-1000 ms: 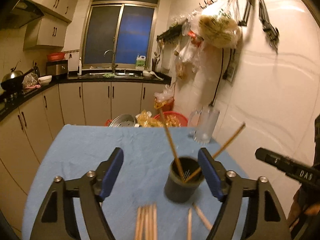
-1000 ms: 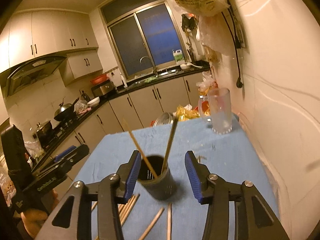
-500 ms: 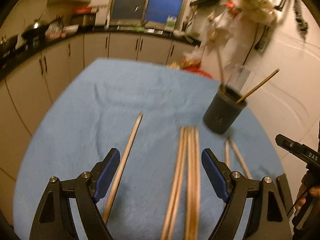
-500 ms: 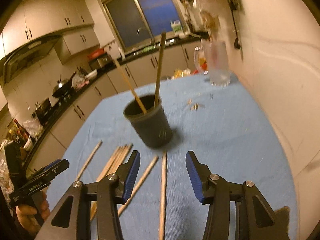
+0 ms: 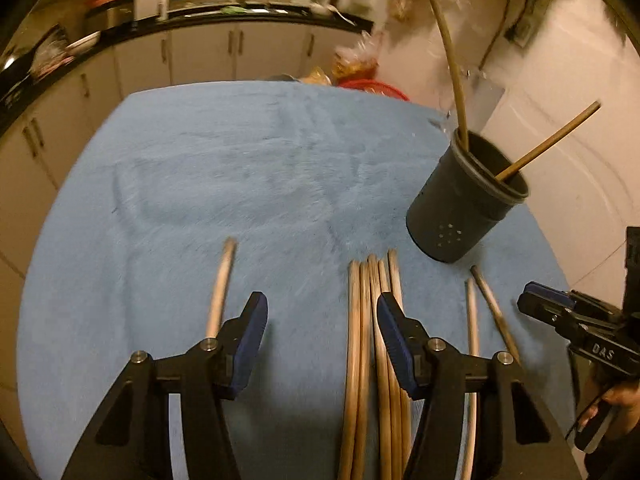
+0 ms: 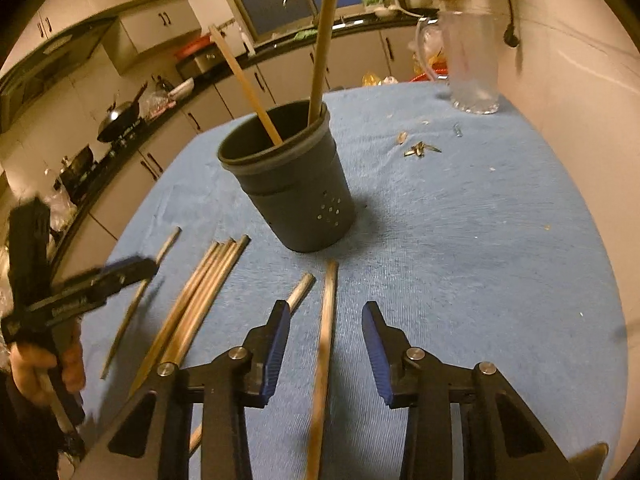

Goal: Organize utensils
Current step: 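Move both tools back down to the remaining chopsticks on the towel, then close the left tool on a chopstick while the right tool grasps another, then raise both held chopsticks upright and carry them above the black cup, then lower both chopsticks into the black cup and open both tools, then move both tools back toward the remaining chopsticks on the towel, then close the left tool on a wooden chopstick while the right tool grasps another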

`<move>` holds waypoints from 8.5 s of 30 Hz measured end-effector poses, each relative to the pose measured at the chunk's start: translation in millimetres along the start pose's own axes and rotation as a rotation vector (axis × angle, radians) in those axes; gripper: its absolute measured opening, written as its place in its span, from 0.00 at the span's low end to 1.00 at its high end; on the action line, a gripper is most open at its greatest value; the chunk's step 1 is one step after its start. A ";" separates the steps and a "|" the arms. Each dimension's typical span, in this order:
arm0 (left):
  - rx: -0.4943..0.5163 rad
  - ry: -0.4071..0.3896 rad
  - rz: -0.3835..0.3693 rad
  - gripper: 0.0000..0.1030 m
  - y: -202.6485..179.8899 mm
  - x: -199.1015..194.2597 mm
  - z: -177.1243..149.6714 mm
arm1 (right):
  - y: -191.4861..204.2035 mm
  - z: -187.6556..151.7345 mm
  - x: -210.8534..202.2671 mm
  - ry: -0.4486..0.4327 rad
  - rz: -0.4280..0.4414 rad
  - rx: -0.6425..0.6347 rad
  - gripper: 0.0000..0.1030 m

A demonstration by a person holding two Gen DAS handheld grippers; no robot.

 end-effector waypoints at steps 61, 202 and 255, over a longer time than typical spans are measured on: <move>0.135 -0.306 -0.100 0.07 -66.4 -155.1 33.8 | 59.7 44.6 -181.9 -0.467 0.075 -0.155 0.08; 0.013 -0.022 0.009 0.54 -17.2 -61.3 -55.2 | 43.5 -39.1 -88.5 -0.122 0.125 0.092 0.54; 0.009 0.186 -0.137 0.15 8.5 3.8 -32.7 | 32.1 -17.6 24.8 0.121 -0.139 -0.075 0.08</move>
Point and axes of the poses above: each gripper's, at about its wrist camera, not at the fingertips, and x roughly the way its jaws point, y to its left, z to its top, the point moved 5 cm from there along x, roughly the way its jaws point, and after that the axes turned 4 degrees about -z, right-handed, at the moved point
